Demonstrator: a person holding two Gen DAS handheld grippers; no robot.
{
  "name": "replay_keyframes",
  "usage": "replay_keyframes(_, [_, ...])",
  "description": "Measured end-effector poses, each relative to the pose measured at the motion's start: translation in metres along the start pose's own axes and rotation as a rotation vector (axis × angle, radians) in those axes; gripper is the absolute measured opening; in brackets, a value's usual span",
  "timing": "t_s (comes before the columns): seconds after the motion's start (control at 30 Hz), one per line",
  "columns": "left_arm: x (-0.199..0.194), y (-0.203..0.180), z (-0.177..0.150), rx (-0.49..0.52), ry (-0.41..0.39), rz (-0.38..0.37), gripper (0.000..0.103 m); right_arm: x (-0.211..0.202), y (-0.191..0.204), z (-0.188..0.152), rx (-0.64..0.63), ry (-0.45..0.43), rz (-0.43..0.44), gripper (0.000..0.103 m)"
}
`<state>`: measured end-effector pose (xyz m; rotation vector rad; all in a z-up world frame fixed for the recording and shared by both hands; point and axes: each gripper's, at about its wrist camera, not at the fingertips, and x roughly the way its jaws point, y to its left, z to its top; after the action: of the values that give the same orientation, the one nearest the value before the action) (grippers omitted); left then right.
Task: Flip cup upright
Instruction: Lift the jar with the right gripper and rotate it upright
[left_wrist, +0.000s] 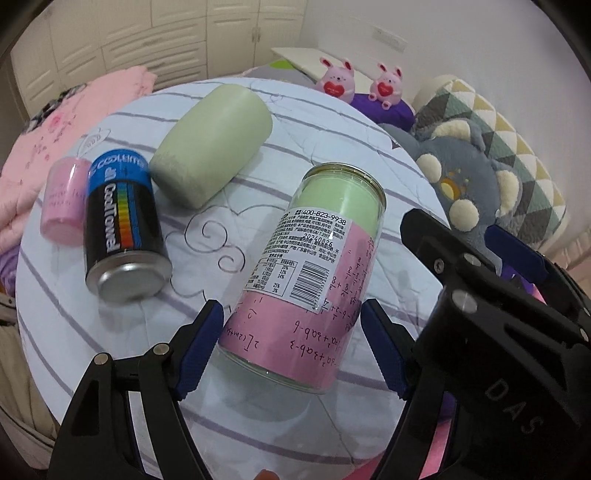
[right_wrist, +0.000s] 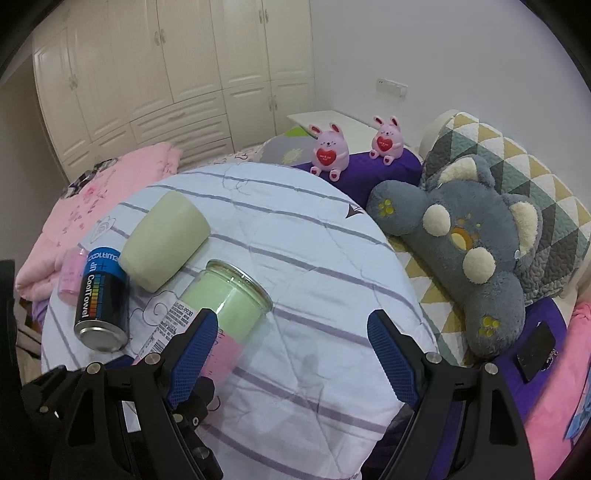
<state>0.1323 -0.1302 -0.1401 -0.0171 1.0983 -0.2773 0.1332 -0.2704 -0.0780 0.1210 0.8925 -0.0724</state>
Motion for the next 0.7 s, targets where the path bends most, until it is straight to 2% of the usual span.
replay_keyframes(0.1, [0.003, 0.001, -0.001, -0.002, 0.026, -0.010, 0.084, 0.003, -0.001, -0.001, 0.013, 0.025, 0.024, 0.085])
replay_keyframes(0.17, [0.002, 0.004, -0.001, -0.008, 0.037, -0.028, 0.093, 0.006, 0.000, -0.002, 0.025, 0.048, 0.035, 0.085])
replay_keyframes(0.4, [-0.019, 0.018, -0.003, 0.030, 0.027, -0.055, 0.097, 0.004, 0.004, -0.001, 0.104, 0.068, 0.116, 0.085])
replay_keyframes(0.5, [-0.033, 0.024, -0.002, 0.079, -0.008, -0.002, 0.098, 0.010, 0.006, 0.001, 0.151, 0.092, 0.136, 0.085])
replay_keyframes(0.67, [-0.050, 0.031, 0.006, 0.226, -0.103, 0.210, 0.098, 0.024, 0.007, 0.000, 0.213, 0.142, 0.156, 0.085])
replay_keyframes(0.7, [-0.051, 0.033, 0.008, 0.243, -0.118, 0.234, 0.099, 0.027, 0.006, -0.001, 0.226, 0.154, 0.168, 0.085])
